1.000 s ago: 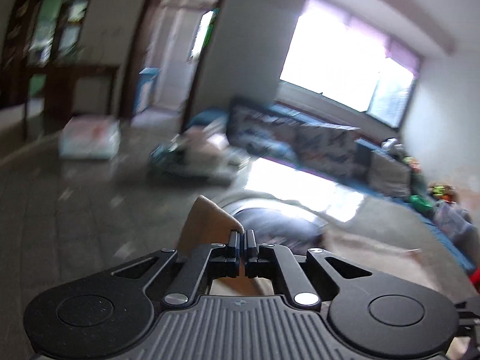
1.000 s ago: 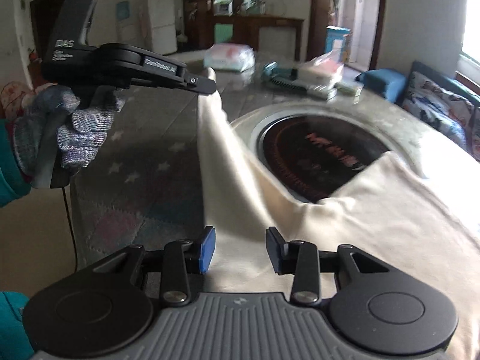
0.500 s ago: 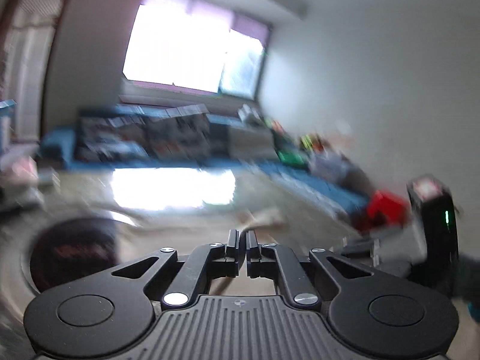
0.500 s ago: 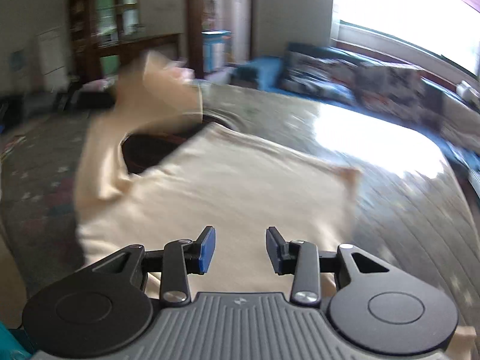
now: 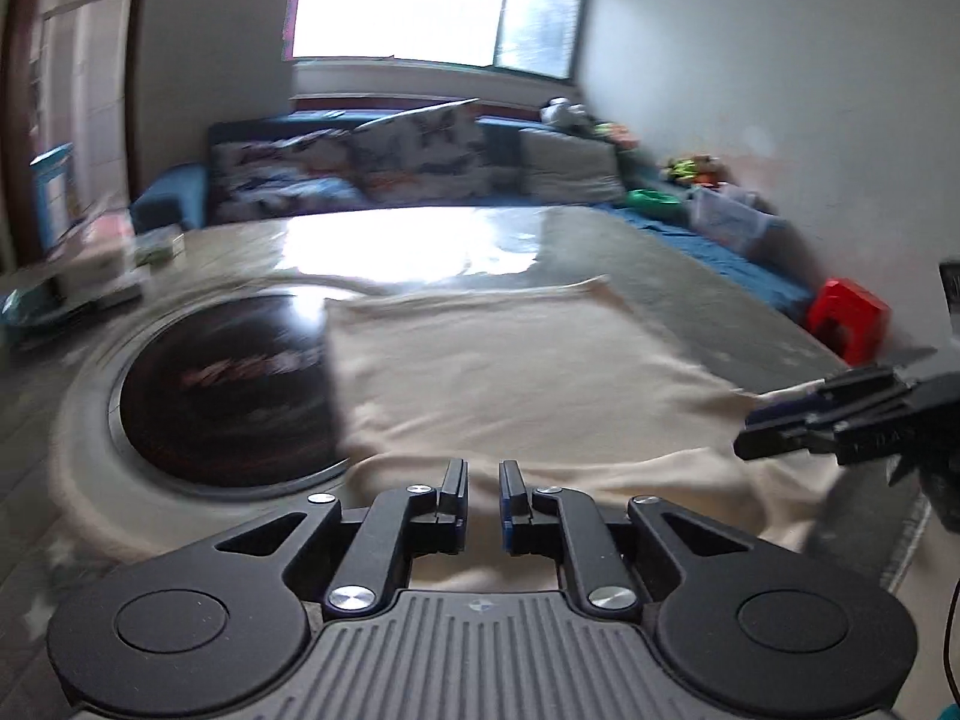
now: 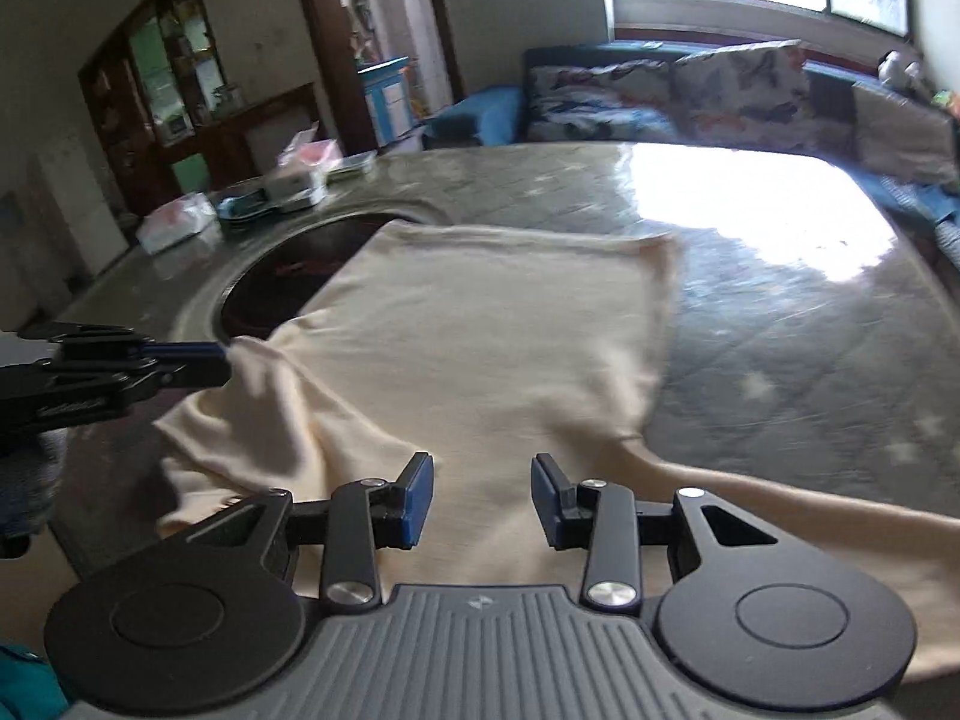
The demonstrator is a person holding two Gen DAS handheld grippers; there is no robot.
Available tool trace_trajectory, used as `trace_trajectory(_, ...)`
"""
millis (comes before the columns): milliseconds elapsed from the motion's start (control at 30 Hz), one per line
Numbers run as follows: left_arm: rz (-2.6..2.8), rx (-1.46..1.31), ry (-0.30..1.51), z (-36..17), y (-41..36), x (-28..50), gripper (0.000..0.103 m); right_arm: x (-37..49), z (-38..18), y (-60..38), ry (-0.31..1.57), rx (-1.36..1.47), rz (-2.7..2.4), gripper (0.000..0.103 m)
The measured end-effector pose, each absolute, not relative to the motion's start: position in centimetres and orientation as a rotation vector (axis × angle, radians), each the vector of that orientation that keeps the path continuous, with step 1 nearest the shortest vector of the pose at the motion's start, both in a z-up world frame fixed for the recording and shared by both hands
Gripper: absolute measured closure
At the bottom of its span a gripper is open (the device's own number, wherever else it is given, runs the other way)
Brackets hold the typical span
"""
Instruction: Fold clothes
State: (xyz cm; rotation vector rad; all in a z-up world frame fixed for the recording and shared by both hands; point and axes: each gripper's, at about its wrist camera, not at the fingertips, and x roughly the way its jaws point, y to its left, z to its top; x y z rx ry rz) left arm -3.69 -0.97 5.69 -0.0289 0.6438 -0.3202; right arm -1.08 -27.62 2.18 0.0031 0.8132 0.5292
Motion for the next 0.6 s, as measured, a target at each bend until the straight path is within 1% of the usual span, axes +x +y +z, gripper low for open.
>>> trace_trajectory(67, -0.301, -0.022, 0.648, 5.5, -0.1, -4.5, 0.083, -0.8, 1.5, -26.5, 0.84, 0.004, 0.547, 0.067)
trace_trajectory(100, -0.298, -0.02, 0.651, 5.3, 0.2, -5.0, 0.076, -0.6, 1.1, -26.1, 0.854, 0.004, 0.55, 0.067)
trace_trajectory(133, -0.299, -0.018, 0.655, 5.2, 0.3, -5.4, 0.074, -0.5, 0.8, -25.8, 0.865, 0.006, 0.551, 0.067)
trace_trajectory(233, -0.301, -0.015, 0.674, 4.4, 0.4, -5.8, 0.074, -0.5, 0.8, -25.5, 0.871, 0.015, 0.559, 0.068)
trace_trajectory(267, -0.302, -0.014, 0.68, 4.1, 0.5, -5.9, 0.074, -0.5, 0.9, -25.3, 0.874, 0.018, 0.563, 0.072)
trace_trajectory(333, -0.3, -0.024, 0.694, 3.7, 0.5, -5.9, 0.074, -0.5, 0.9, -24.9, 0.879, 0.011, 0.568, 0.074)
trace_trajectory(400, -0.3, -0.035, 0.701, 3.4, 0.5, -5.9, 0.074, -0.6, 0.8, -24.5, 0.873, -0.006, 0.568, 0.088)
trace_trajectory(433, -0.301, -0.041, 0.703, 3.3, 0.5, -5.8, 0.074, -0.7, 0.8, -24.3, 0.867, -0.017, 0.563, 0.089)
trace_trajectory(500, -0.307, -0.044, 0.702, 3.4, 0.5, -5.9, 0.076, -0.8, 0.9, -23.9, 0.855, -0.037, 0.555, 0.096)
trace_trajectory(600, -0.311, -0.033, 0.708, 3.2, 0.5, -6.0, 0.076, -1.2, 2.1, -23.7, 0.8, -0.066, 0.534, 0.098)
